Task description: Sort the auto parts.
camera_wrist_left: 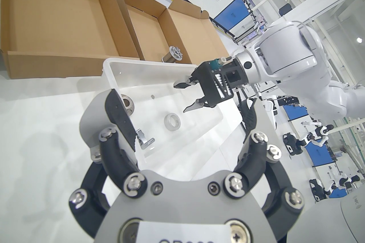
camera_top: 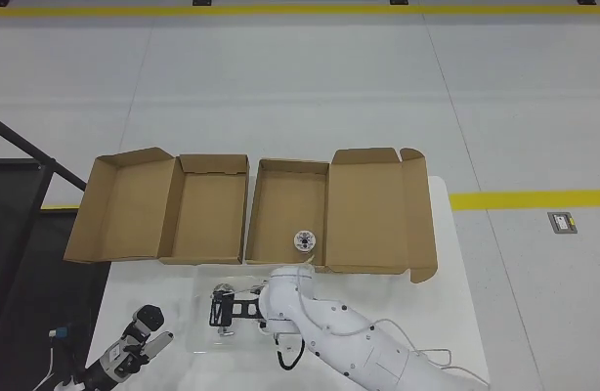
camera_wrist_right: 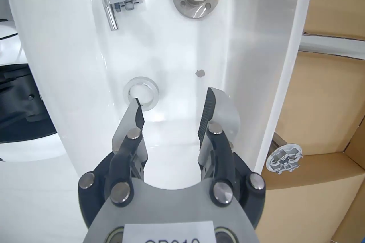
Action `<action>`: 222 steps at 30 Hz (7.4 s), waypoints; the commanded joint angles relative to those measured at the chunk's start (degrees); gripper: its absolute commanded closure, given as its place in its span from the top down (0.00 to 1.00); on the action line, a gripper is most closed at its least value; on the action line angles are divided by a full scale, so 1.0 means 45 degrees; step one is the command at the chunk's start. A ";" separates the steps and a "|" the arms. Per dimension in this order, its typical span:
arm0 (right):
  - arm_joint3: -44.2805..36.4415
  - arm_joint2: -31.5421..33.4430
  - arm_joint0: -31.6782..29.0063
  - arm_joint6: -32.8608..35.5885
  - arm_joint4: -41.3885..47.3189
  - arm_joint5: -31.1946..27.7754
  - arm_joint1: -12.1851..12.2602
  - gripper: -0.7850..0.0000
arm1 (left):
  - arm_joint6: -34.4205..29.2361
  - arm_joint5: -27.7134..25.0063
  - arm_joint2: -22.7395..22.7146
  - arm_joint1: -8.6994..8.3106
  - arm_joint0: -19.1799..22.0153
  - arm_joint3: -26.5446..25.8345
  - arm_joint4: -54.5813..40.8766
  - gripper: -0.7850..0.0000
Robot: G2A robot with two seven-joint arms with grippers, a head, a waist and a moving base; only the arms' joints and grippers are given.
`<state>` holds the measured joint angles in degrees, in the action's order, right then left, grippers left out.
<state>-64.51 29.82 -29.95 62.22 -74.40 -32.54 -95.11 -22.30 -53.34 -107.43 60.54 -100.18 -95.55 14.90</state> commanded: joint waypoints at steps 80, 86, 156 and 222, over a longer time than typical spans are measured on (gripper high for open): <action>0.5676 -0.0945 0.3755 -0.4827 -0.0194 -0.0172 -0.3033 0.00 | 0.0000 0.0000 0.0000 0.0000 0.0000 0.0000 0.0000 1.00; 0.2218 0.1313 0.2726 -0.2824 -0.0594 0.1076 -0.1669 0.00 | 0.0000 0.0000 0.0000 0.0000 0.0000 0.0000 0.0000 1.00; 1.1335 0.3612 0.5171 -0.4805 0.4001 0.7548 -0.3518 1.00 | 0.0000 0.0000 0.0000 0.0000 0.0000 0.0000 0.0000 1.00; -1.3394 1.0458 -1.1840 -0.4114 -0.2344 -0.4013 0.1708 1.00 | -0.0537 0.2505 0.1137 0.0015 -0.0431 -0.7406 0.9894 1.00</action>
<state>-124.83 76.95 -83.48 43.61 -85.02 -50.64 -87.41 -24.52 -43.49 -103.83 60.57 -102.46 -127.24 53.71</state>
